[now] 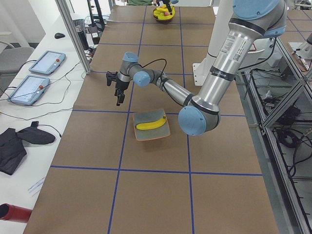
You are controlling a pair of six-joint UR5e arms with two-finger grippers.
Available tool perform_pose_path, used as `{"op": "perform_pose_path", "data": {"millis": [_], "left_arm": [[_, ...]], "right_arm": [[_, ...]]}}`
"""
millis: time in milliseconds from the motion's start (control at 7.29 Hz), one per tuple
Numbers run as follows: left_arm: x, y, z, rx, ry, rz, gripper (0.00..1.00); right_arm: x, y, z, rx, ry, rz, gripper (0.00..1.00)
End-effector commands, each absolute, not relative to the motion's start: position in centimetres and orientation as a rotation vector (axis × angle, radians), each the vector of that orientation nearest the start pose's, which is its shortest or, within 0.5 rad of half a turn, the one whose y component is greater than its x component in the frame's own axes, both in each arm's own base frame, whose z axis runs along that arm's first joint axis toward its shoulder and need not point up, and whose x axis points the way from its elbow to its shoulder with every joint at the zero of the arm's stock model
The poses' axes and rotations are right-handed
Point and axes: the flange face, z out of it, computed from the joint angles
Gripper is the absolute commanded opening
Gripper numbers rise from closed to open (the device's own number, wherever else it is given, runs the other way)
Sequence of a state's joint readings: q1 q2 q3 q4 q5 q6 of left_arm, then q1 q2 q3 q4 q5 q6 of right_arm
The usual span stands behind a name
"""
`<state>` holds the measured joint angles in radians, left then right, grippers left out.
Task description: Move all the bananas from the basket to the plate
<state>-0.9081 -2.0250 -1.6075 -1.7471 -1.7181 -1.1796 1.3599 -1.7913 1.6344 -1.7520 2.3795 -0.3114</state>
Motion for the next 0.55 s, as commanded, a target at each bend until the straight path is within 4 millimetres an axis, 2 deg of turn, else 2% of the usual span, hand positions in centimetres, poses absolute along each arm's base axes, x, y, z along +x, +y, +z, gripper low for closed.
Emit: {"op": "perform_pose_path", "data": {"millis": [0, 412], "left_arm": [[31.95, -60.23, 37.45, 0.293, 0.623, -0.447, 1.0], [32.02, -60.16, 37.38, 0.294, 0.624, -0.446, 1.0]], "right_arm": [[-2.08, -36.68, 73.78, -0.289, -0.827, -0.359, 0.99], [-1.98, -35.76, 74.35, -0.298, -0.828, -0.367, 0.99]]}}
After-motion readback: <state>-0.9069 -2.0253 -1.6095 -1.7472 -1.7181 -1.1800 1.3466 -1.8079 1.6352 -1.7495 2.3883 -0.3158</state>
